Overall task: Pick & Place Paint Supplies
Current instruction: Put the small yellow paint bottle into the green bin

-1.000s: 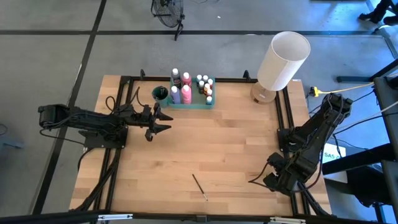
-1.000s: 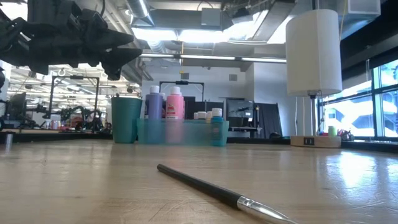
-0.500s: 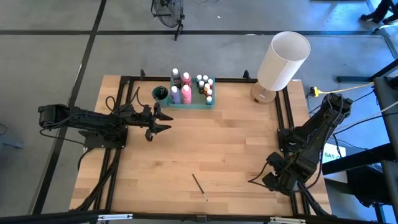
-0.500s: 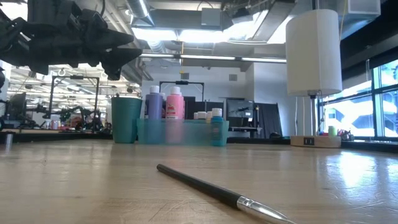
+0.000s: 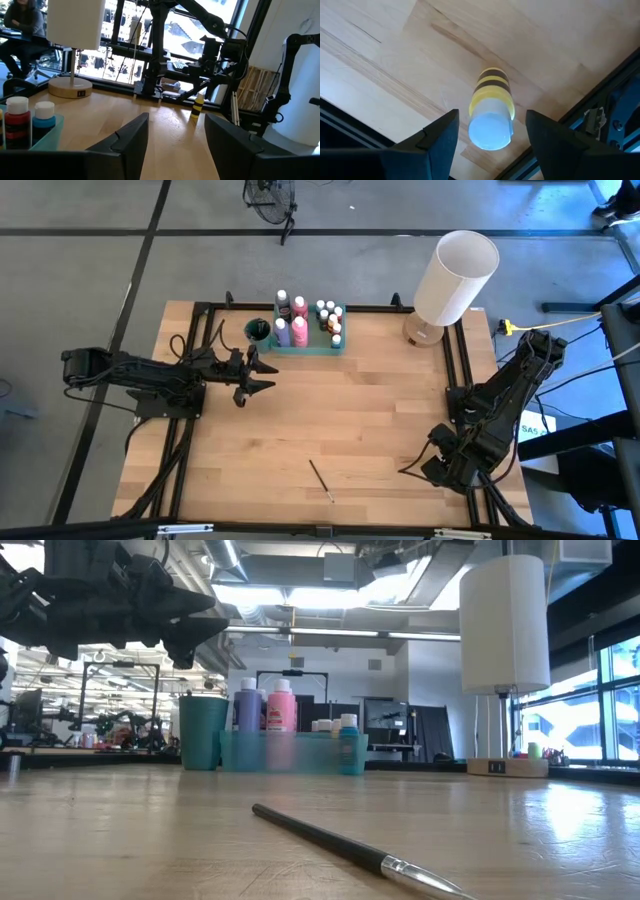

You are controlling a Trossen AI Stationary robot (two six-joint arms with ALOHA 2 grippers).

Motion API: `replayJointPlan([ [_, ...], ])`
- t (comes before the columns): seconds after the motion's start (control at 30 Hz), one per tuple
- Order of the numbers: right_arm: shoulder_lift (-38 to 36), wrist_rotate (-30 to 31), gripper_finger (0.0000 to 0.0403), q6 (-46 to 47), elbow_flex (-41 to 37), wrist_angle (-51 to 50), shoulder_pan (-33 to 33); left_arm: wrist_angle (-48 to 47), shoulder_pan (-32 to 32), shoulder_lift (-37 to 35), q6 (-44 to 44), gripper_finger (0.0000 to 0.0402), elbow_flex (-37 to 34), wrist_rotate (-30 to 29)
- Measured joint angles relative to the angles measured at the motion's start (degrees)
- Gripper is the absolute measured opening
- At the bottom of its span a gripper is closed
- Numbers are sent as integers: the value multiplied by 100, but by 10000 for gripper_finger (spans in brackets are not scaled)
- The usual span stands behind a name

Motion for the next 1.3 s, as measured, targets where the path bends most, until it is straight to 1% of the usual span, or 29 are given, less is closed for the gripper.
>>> replayJointPlan([
  [0.43, 54, 2, 183, -15, 0, -93, 0, -2, 0, 0, 0, 189, 0, -1],
  [0.8, 101, 2, 179, 5, 0, -99, 0, -2, 2, -2, 0, 188, 0, 1],
  [0.93, 101, 51, 179, 324, 0, -174, -1, -2, 0, 0, 0, 187, 0, -2],
  [1.07, 101, 53, 175, 342, 0, -176, -2, -2, 2, 0, 0, 189, 0, -2],
  [1.17, 101, 55, 157, 326, 0, -174, -2, -2, 0, 0, 0, 188, 0, 1],
  [1.3, 103, 42, 119, 321, 0, -156, -2, -2, 1, -1, 0, 187, 0, 0],
])
